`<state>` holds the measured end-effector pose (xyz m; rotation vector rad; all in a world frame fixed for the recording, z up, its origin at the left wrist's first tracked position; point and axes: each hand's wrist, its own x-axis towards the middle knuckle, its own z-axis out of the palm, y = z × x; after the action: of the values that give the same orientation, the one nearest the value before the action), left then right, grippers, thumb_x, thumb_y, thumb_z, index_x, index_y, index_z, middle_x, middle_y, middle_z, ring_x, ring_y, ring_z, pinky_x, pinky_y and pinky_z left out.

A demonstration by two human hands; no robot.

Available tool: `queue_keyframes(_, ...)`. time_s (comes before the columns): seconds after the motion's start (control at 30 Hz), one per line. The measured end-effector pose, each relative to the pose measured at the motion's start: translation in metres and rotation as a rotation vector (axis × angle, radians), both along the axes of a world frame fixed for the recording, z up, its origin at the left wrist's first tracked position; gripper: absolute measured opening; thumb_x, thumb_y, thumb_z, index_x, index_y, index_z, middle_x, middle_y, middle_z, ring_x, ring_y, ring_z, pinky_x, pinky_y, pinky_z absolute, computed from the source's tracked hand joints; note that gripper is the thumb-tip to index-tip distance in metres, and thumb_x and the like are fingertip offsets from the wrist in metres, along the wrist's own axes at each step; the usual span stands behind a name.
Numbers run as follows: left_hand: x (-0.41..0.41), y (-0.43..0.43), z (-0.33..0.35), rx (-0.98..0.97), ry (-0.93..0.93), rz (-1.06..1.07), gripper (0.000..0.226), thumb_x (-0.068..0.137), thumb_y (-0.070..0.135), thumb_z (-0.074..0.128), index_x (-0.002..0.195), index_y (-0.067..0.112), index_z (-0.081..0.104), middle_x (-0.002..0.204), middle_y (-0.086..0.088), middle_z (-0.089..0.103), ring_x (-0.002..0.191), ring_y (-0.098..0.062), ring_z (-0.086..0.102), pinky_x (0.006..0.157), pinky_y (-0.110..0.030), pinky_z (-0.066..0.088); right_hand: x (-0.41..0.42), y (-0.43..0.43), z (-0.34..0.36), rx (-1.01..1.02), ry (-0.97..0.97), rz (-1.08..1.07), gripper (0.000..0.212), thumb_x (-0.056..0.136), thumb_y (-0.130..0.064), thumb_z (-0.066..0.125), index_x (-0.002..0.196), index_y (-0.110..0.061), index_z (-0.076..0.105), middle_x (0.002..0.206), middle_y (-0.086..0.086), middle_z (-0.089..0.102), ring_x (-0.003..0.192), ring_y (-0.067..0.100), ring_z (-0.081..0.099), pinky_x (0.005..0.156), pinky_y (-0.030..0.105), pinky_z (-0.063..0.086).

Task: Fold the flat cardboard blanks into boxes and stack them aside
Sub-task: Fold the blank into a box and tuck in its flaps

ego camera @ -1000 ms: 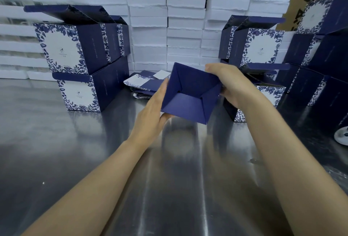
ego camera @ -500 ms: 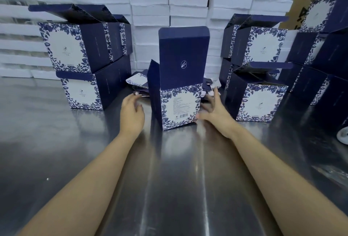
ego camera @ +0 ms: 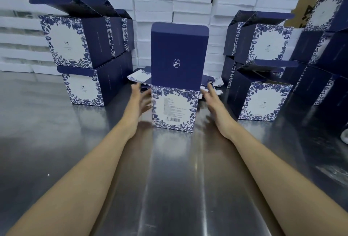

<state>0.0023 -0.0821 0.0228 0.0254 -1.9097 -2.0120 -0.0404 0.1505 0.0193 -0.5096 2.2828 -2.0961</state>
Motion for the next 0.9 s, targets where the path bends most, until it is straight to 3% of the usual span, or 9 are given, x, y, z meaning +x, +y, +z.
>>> queue_keyframes(0.07, -0.001, 0.006, 0.008, -0.122, -0.094, -0.040, 0.159, 0.022, 0.104, 0.041, 0.154, 0.018, 0.014, 0.149, 0.003, 0.039, 0.128, -0.010, 0.047, 0.101, -0.019, 0.042, 0.000, -0.004, 0.002, -0.041, -0.049, 0.090, 0.048, 0.102, -0.050, 0.022, 0.145, -0.033, 0.036, 0.145, -0.005, 0.047, 0.132, 0.011, 0.042, 0.100, 0.032, 0.026)
queue_keyframes(0.23, -0.003, -0.006, -0.021, -0.289, 0.033, 0.245, 0.087, 0.087, 0.039, 0.067, 0.153, 0.016, 0.016, 0.152, -0.002, 0.020, 0.129, -0.008, 0.038, 0.106, -0.023, 0.033, -0.001, 0.006, -0.005, -0.351, -0.077, -0.128, 0.039, 0.102, -0.040, 0.039, 0.116, -0.014, 0.063, 0.074, -0.002, 0.068, 0.066, 0.010, 0.061, 0.080, 0.030, 0.045)
queue_keyframes(0.33, -0.005, -0.006, -0.017, -0.277, 0.119, 0.351, 0.054, 0.099, 0.038, 0.048, 0.146, 0.016, 0.033, 0.137, 0.004, 0.027, 0.115, -0.005, 0.045, 0.102, -0.028, 0.040, -0.004, 0.003, -0.007, -0.189, -0.003, -0.186, 0.036, 0.098, -0.027, 0.051, 0.132, -0.016, 0.057, 0.124, -0.004, 0.063, 0.116, 0.010, 0.057, 0.109, 0.037, 0.038)
queue_keyframes(0.43, -0.002, -0.004, -0.019, -0.164, 0.130, 0.089, 0.045, 0.098, 0.056, 0.036, 0.131, 0.029, 0.048, 0.132, 0.009, 0.047, 0.110, -0.007, 0.057, 0.091, -0.036, 0.048, 0.002, -0.001, -0.009, -0.085, 0.018, -0.090, 0.058, 0.098, -0.038, 0.051, 0.151, -0.028, 0.031, 0.150, -0.009, 0.040, 0.138, 0.009, 0.037, 0.116, 0.032, 0.026)
queue_keyframes(0.53, 0.001, 0.003, -0.021, -0.232, 0.053, -0.101, 0.080, 0.076, 0.083, 0.043, 0.140, 0.034, 0.041, 0.133, 0.020, 0.054, 0.121, -0.001, 0.053, 0.104, -0.031, 0.040, 0.006, -0.005, -0.011, 0.072, 0.094, -0.016, 0.080, 0.088, -0.051, 0.058, 0.154, -0.033, 0.016, 0.158, -0.012, 0.026, 0.143, 0.008, 0.026, 0.109, 0.022, 0.026)
queue_keyframes(0.63, -0.007, 0.010, -0.023, -0.288, -0.011, 0.144, 0.089, 0.082, 0.068, 0.050, 0.152, 0.024, 0.017, 0.154, 0.002, 0.023, 0.134, -0.014, 0.040, 0.111, -0.029, 0.028, 0.005, -0.012, -0.016, 0.205, 0.225, -0.026, 0.086, 0.087, -0.034, 0.070, 0.154, -0.026, 0.017, 0.157, -0.007, 0.029, 0.141, 0.009, 0.031, 0.117, 0.034, 0.026)
queue_keyframes(0.73, -0.008, 0.009, -0.020, -0.164, -0.019, 0.208, 0.080, 0.091, 0.060, 0.046, 0.153, 0.024, 0.013, 0.152, 0.001, 0.027, 0.131, -0.018, 0.043, 0.113, -0.036, 0.032, 0.006, -0.019, -0.019, 0.288, 0.433, -0.153, 0.080, 0.079, -0.024, 0.075, 0.145, -0.024, 0.031, 0.143, -0.008, 0.043, 0.123, -0.009, 0.042, 0.103, 0.012, 0.036)
queue_keyframes(0.83, 0.001, 0.014, -0.011, -0.008, 0.001, -0.002, 0.108, 0.059, 0.094, 0.040, 0.149, 0.049, 0.002, 0.156, 0.017, 0.026, 0.142, -0.016, 0.031, 0.116, -0.048, 0.027, 0.010, -0.027, -0.018, 0.241, 0.583, -0.171, 0.068, 0.078, -0.004, 0.068, 0.135, -0.024, 0.038, 0.142, -0.008, 0.043, 0.120, -0.004, 0.046, 0.097, 0.022, 0.045)
queue_keyframes(0.9, 0.003, 0.022, -0.010, 0.013, 0.039, -0.017, 0.132, 0.039, 0.099, 0.048, 0.150, 0.045, 0.000, 0.154, 0.016, 0.030, 0.138, -0.005, 0.036, 0.114, -0.033, 0.029, 0.014, -0.030, -0.014, 0.215, 0.699, -0.137, 0.057, 0.075, 0.007, 0.056, 0.125, -0.018, 0.044, 0.149, -0.005, 0.036, 0.128, 0.006, 0.044, 0.098, 0.025, 0.045)
